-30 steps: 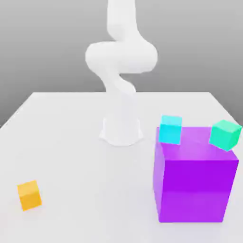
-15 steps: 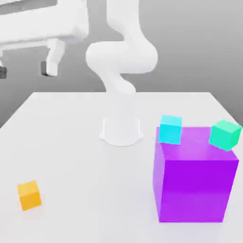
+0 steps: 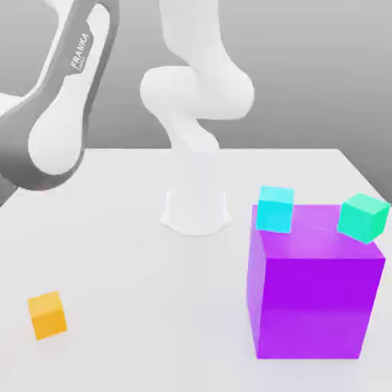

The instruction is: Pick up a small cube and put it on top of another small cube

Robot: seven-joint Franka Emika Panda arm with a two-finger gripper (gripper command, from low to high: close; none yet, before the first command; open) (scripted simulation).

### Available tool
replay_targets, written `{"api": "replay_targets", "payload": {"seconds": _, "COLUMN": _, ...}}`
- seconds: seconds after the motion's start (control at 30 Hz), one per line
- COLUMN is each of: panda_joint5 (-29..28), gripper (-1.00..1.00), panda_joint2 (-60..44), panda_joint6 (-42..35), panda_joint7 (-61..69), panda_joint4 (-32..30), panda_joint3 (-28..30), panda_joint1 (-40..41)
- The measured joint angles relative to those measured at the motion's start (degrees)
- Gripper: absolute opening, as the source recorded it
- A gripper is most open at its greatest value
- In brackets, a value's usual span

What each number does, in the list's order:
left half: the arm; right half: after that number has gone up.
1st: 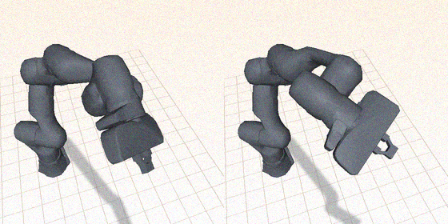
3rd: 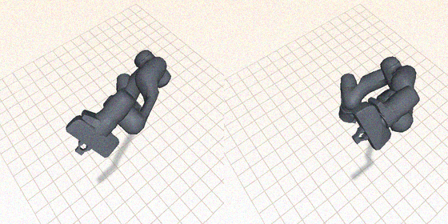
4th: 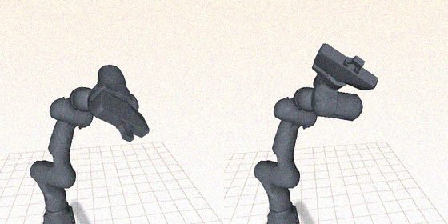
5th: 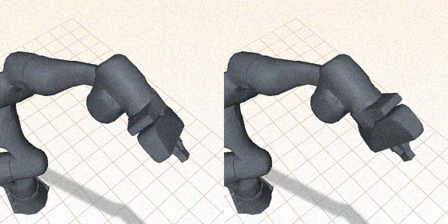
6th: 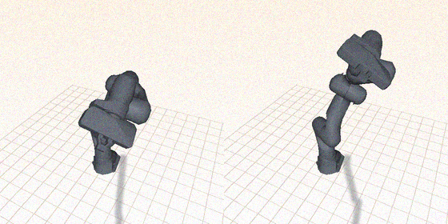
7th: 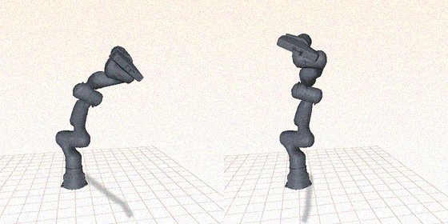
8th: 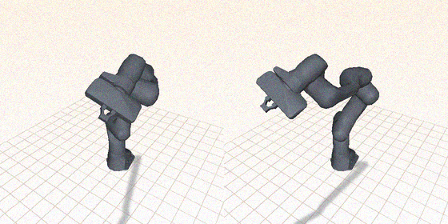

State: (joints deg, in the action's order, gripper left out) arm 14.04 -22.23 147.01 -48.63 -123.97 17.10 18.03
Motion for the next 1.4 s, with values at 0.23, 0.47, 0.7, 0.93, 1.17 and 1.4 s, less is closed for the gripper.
{"api": "replay_targets", "payload": {"seconds": 0.23, "panda_joint5": 4.17, "gripper": -1.00, "panda_joint2": -11.97, "panda_joint6": 6.73, "panda_joint7": 2.19, "panda_joint4": 2.51, "panda_joint3": -2.85, "panda_joint1": 4.18}}
{"api": "replay_targets", "payload": {"seconds": 0.47, "panda_joint5": 3.70, "gripper": -1.00, "panda_joint2": -10.78, "panda_joint6": 5.82, "panda_joint7": 1.85, "panda_joint4": 2.19, "panda_joint3": -2.27, "panda_joint1": 3.75}}
{"api": "replay_targets", "payload": {"seconds": 0.7, "panda_joint5": -0.80, "gripper": -1.00, "panda_joint2": 3.15, "panda_joint6": -3.00, "panda_joint7": 1.06, "panda_joint4": -2.53, "panda_joint3": -2.66, "panda_joint1": -2.02}}
{"api": "replay_targets", "payload": {"seconds": 0.93, "panda_joint5": -3.44, "gripper": -1.00, "panda_joint2": 17.74, "panda_joint6": -11.09, "panda_joint7": 3.88, "panda_joint4": -8.52, "panda_joint3": -9.08, "panda_joint1": -10.15}}
{"api": "replay_targets", "payload": {"seconds": 1.17, "panda_joint5": -5.70, "gripper": -1.00, "panda_joint2": 32.28, "panda_joint6": -19.22, "panda_joint7": 6.97, "panda_joint4": -14.50, "panda_joint3": -14.18, "panda_joint1": -17.84}}
{"api": "replay_targets", "payload": {"seconds": 1.4, "panda_joint5": -7.42, "gripper": -1.00, "panda_joint2": 46.85, "panda_joint6": -27.41, "panda_joint7": 10.53, "panda_joint4": -20.47, "panda_joint3": -21.01, "panda_joint1": -24.26}}
